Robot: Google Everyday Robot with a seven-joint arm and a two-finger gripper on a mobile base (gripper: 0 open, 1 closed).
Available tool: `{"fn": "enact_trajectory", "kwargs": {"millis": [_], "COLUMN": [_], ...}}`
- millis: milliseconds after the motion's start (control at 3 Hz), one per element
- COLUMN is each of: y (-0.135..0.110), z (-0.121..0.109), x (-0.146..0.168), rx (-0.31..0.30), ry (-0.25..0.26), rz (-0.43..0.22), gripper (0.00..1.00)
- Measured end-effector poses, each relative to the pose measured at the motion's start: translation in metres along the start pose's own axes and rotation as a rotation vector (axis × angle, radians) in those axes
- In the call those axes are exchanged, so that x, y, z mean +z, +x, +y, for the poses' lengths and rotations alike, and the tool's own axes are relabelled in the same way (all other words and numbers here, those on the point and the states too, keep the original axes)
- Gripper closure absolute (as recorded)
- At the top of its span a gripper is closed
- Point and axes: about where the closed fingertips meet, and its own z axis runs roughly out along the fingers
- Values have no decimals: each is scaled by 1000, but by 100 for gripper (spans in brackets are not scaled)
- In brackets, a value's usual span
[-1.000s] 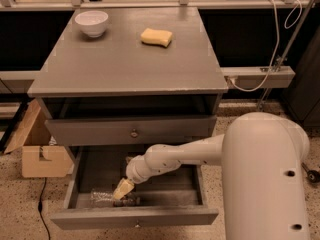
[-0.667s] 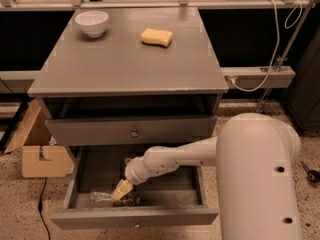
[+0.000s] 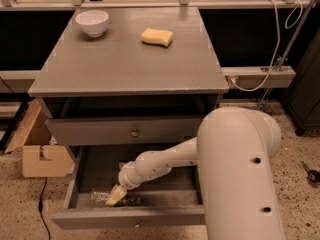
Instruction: Pick water bottle from middle drawer and place on counter
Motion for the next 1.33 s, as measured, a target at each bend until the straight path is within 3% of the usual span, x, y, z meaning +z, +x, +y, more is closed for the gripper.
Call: {"fn": "enact_trajectory", "kwargs": {"millis": [333,667,1333], "y": [2,5,8], "z": [8,11,9], "x": [8,16,17], "rx": [0,7,12], "ry": [-18,-39,-42], "rz": [-8,-32,-75], "gripper": [0,19,65]}}
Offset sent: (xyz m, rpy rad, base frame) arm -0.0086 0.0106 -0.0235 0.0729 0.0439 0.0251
